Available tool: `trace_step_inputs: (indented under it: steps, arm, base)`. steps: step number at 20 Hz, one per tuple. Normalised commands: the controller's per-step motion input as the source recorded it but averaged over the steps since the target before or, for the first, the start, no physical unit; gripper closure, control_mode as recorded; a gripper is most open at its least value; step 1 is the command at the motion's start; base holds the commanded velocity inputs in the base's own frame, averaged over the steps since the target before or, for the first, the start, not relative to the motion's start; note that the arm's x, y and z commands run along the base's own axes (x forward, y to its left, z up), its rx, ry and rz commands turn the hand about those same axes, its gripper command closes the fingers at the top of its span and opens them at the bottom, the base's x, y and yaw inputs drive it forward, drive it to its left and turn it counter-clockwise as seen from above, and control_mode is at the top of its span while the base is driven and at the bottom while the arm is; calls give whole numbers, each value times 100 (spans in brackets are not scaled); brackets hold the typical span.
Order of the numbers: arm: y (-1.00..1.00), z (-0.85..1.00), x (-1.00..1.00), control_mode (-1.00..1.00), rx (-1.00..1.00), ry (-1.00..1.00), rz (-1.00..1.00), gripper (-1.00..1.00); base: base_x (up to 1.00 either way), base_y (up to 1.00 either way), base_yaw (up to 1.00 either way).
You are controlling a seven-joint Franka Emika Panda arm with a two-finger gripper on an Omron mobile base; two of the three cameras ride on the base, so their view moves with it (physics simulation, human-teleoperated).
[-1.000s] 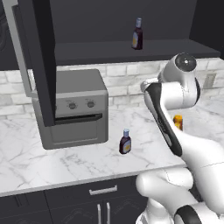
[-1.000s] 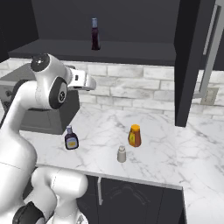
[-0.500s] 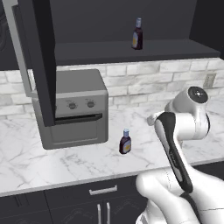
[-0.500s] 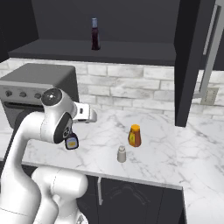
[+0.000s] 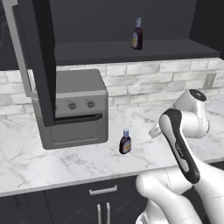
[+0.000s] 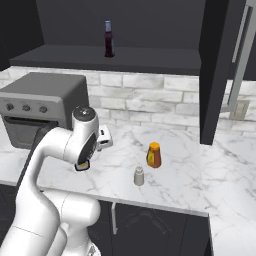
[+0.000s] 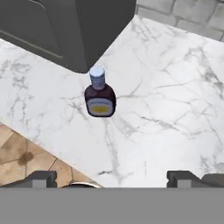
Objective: There are various items on the counter. Only move the condiments/shakers into the cabinet.
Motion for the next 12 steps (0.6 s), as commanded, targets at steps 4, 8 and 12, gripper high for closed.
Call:
trace_step_inputs:
  steps: [4, 8, 12]
  arm:
    - [8, -25, 26, -100, 0, 6, 36, -100]
    - [0, -12, 11, -100, 2, -10, 33, -100]
    - [-7, -12, 16, -100, 18, -12, 25, -100]
  base:
    - [0, 0, 0]
    - [0, 0, 0]
    - [0, 0, 0]
